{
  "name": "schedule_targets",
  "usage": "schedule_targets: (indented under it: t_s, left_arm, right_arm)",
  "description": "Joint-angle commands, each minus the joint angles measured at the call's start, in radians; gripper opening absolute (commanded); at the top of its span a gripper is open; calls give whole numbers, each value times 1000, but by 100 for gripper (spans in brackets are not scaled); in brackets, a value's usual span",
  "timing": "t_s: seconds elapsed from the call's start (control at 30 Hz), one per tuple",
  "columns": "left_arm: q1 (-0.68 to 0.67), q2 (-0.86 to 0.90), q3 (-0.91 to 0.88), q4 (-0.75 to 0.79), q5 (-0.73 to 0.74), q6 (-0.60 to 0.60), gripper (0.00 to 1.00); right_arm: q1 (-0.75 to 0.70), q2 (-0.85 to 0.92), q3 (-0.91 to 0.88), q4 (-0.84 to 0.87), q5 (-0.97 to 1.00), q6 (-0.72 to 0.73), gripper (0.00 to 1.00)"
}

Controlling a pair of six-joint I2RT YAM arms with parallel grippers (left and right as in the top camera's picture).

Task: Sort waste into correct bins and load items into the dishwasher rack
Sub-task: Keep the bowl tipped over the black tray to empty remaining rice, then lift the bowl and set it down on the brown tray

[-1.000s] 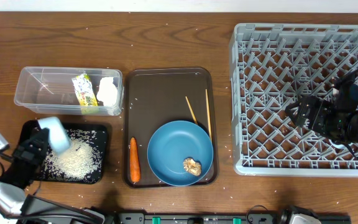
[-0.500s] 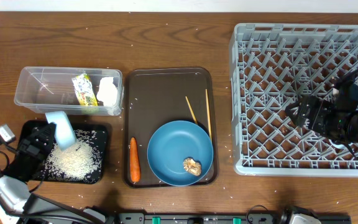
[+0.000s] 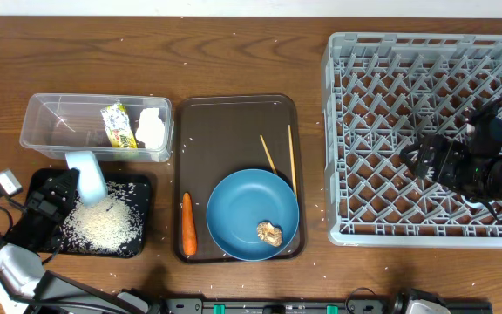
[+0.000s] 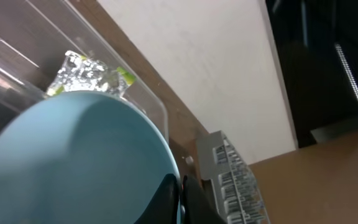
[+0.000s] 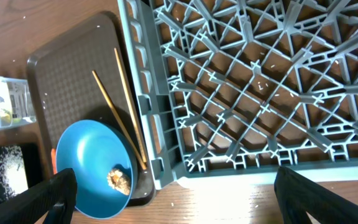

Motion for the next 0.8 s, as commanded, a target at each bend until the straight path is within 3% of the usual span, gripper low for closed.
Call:
schedule_targets:
  t_s: [0.0, 0.2, 0.43, 0.63, 0.77]
  left_arm:
    - [-11, -16, -1, 2, -31, -25, 6]
    - [-35, -15, -1, -27, -42, -35, 6]
    - [-71, -16, -1, 34, 65, -14, 6]
    - [-100, -56, 1, 77, 63, -61, 6]
    - [-170, -97, 1, 213, 63, -166, 6]
  right_arm:
    - [16, -1, 0, 4, 9, -11, 95]
    - [15, -1, 0, -5, 6, -11, 95]
    - [15, -1, 0, 0, -6, -11, 95]
    - [16, -1, 0, -3, 2, -11, 95]
    - [15, -1, 0, 5, 2, -11, 95]
